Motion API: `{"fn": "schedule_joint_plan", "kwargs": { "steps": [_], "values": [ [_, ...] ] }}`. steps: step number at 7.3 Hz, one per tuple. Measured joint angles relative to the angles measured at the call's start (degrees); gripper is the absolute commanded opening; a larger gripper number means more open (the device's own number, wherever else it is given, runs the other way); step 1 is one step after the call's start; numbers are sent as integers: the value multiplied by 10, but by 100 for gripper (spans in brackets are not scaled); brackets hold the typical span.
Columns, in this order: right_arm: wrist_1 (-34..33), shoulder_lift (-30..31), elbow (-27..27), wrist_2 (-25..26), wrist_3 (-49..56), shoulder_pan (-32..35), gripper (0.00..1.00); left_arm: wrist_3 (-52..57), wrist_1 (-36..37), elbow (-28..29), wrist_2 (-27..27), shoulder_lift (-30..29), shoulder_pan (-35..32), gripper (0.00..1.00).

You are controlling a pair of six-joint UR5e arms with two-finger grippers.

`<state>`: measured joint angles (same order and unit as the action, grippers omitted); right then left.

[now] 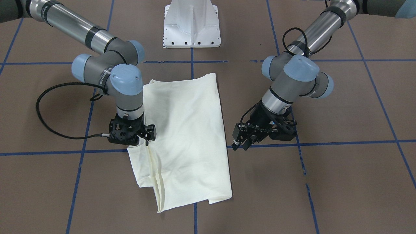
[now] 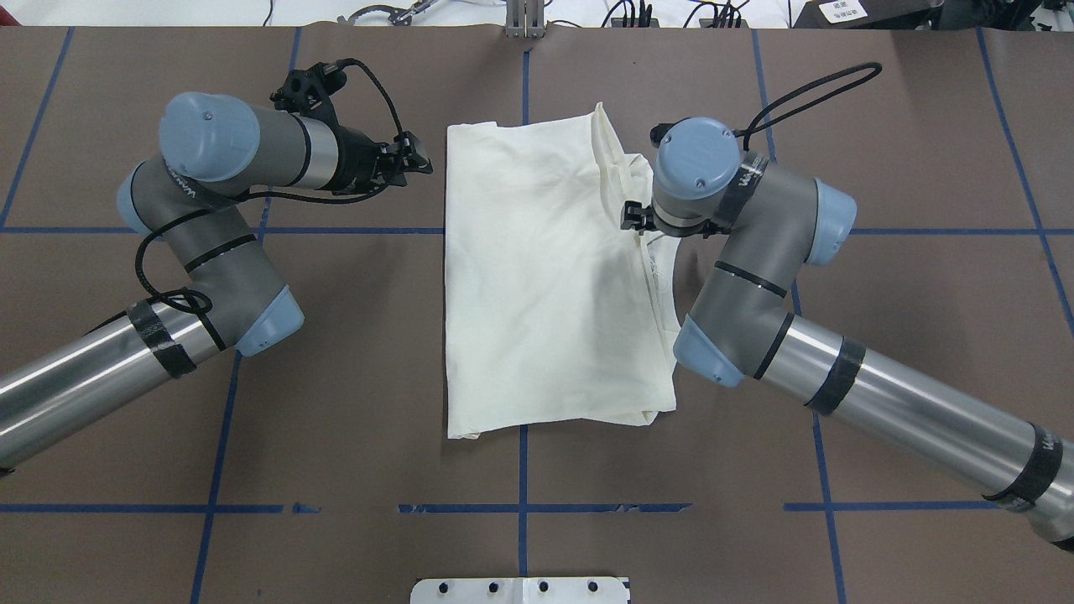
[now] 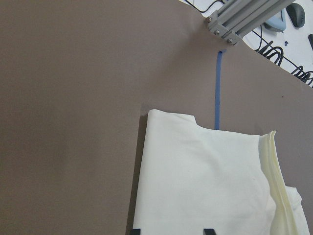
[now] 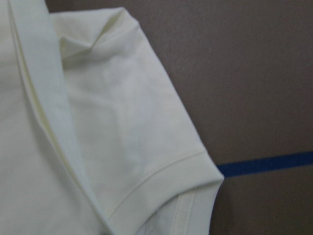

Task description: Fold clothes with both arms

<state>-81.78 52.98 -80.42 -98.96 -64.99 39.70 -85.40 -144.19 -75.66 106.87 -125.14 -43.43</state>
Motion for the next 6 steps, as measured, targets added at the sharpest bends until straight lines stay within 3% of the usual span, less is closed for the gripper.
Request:
{"fn": "schedule_joint_plan", "kwargs": {
  "steps": [2,6],
  "values": [
    [1,8,-12,-11,12,24,100,0,-4,-6,0,3,0,53],
    [1,90,-172,5,-194,-41,99,0,-5,-28,1,9,0,52]
  ]
}}
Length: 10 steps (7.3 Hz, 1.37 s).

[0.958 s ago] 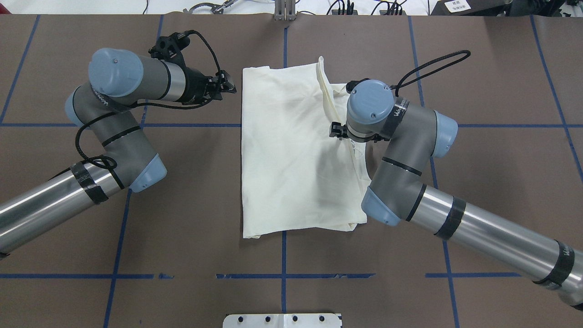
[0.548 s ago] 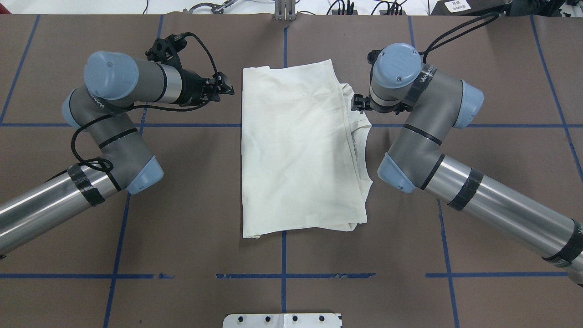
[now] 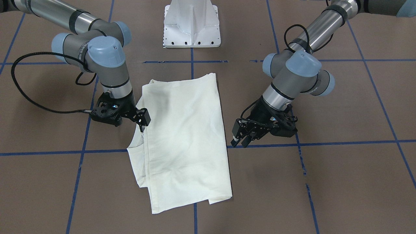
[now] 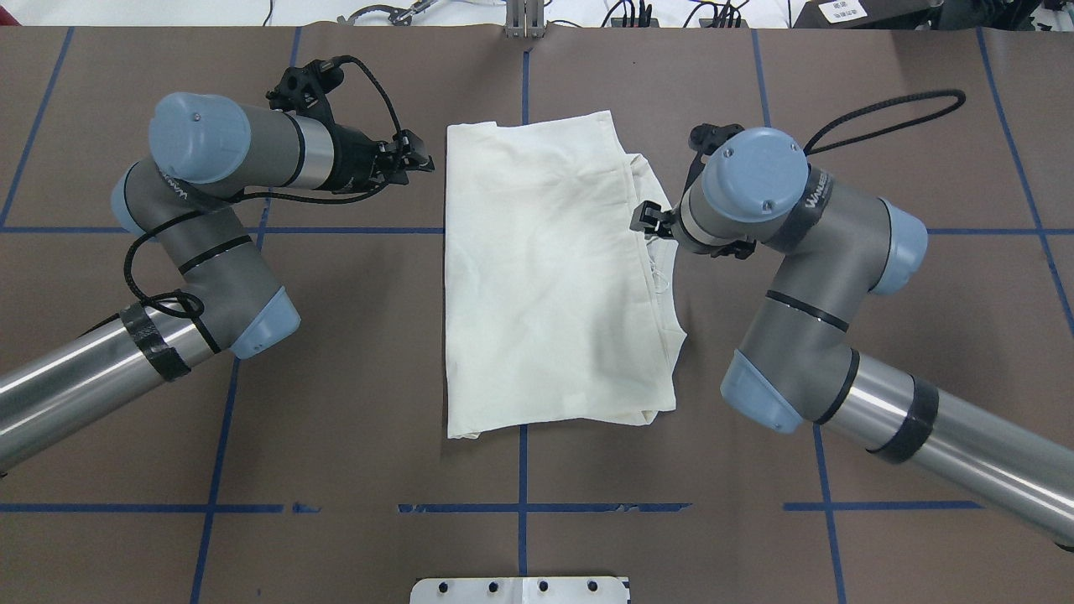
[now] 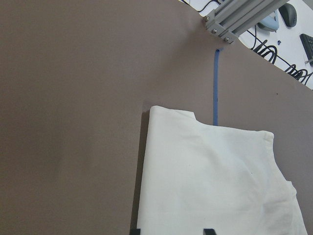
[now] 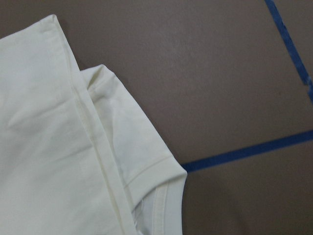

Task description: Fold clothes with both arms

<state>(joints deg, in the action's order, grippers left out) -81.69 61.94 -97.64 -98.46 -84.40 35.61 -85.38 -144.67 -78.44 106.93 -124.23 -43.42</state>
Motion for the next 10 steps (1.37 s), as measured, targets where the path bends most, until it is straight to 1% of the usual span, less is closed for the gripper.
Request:
{"fn": "schedule_joint_plan", "kwargs": {
  "steps": [2,4,6,9,10],
  "values": [
    [3,23,-44,47,-189,-66,96,6,1,-13,0,6,1,52],
    [2,28,-63,109,-357,-124,94,14,0,-12,-1,6,3,52],
    [-11,31,-76,129,-417,-154,94,16,1,-11,-1,5,5,52],
    [-36,47,-88,155,-459,-193,93,16,0,-10,-1,7,10,52],
    [-38,58,-94,155,-461,-197,85,16,0,-10,-1,7,11,52]
  ]
}}
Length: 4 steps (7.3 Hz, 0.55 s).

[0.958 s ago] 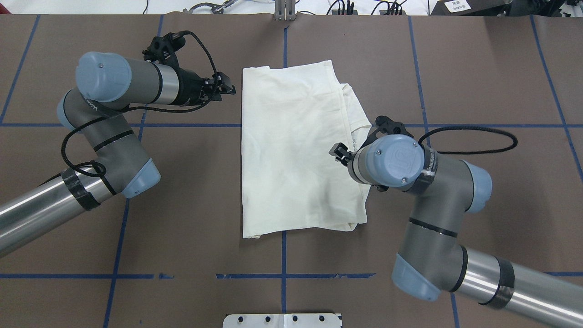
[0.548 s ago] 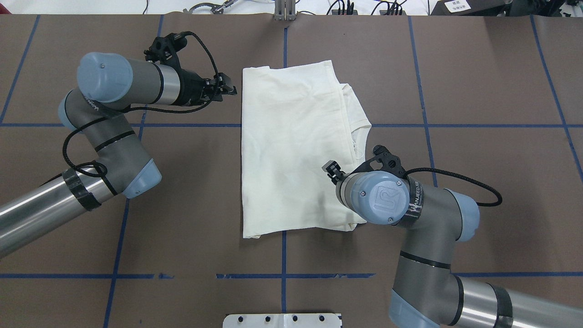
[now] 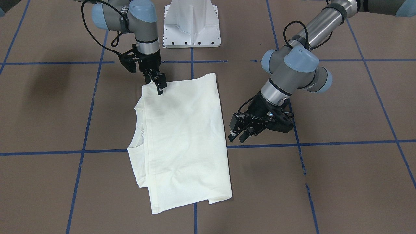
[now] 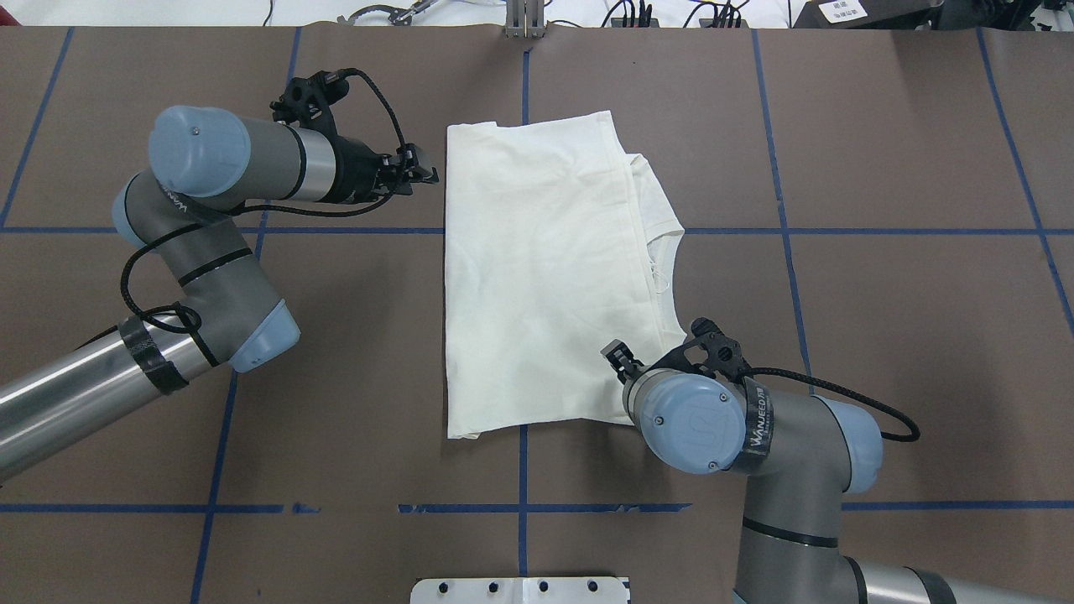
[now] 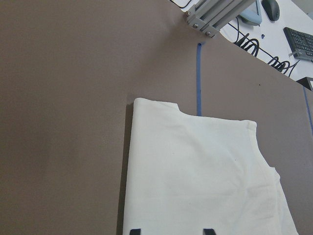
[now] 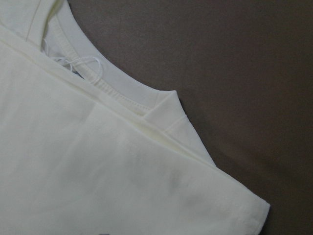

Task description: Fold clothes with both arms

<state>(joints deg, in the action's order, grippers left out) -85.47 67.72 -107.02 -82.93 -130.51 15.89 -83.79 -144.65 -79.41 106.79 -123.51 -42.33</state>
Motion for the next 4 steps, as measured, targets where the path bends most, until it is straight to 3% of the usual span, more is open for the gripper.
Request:
{"fn": "schedule_joint_plan", "kwargs": {
  "steps": [1,2,3,4],
  "values": [
    [-1,10,-6,0,-1,-3,71,0,0,0,0,0,0,52],
    [-1,17,-8,0,-1,-5,50,0,0,0,0,0,0,52],
    [-2,19,-8,0,-1,-6,22,-1,0,0,0,0,0,52],
    [-2,20,-8,0,-2,-7,9,-1,0,0,0,-1,1,52]
  ]
}}
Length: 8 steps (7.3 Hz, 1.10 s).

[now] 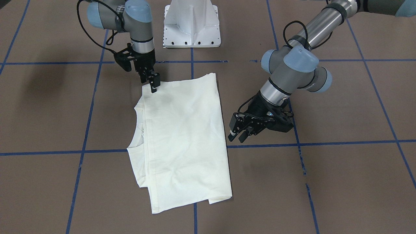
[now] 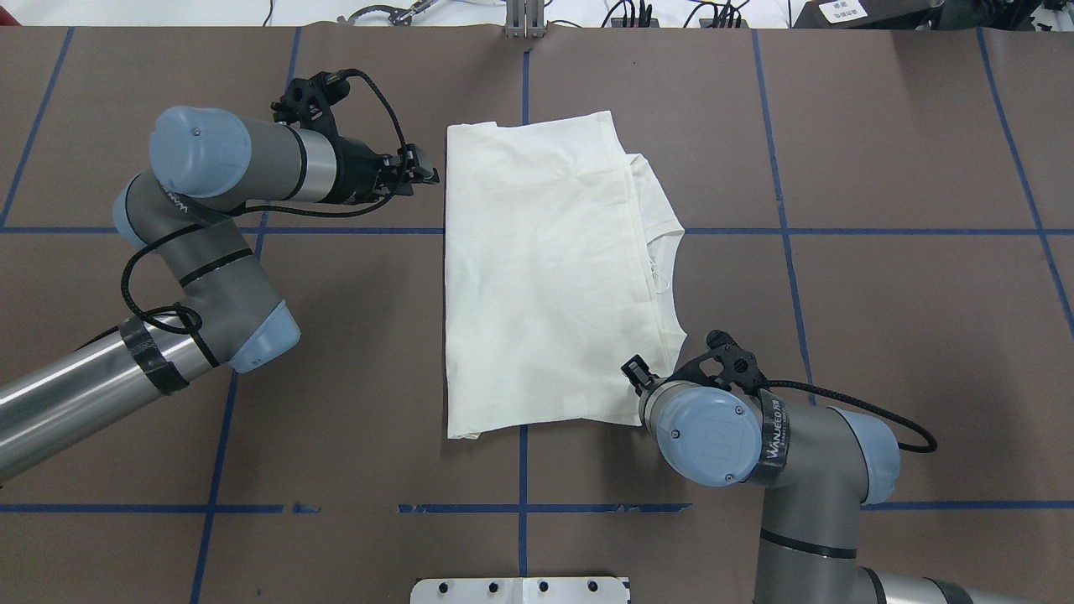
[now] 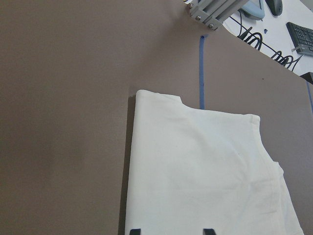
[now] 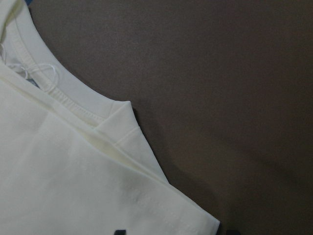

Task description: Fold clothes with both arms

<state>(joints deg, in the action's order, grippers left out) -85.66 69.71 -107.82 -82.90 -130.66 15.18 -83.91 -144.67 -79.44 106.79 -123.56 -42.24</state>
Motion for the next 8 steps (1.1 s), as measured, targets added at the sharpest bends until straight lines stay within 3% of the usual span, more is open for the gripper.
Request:
{"fn": "schedule_joint_plan", "kwargs": {
  "steps": [1,6,8],
  "values": [
    [0,0,1,0,0,-1,0,0,0,0,0,0,0,52],
    [0,-4,-10,-1,4,0,0,-5,1,-6,0,2,1,52],
    [-7,11,-44,-1,3,-9,0,-68,6,-69,-4,41,25,54]
  ]
}}
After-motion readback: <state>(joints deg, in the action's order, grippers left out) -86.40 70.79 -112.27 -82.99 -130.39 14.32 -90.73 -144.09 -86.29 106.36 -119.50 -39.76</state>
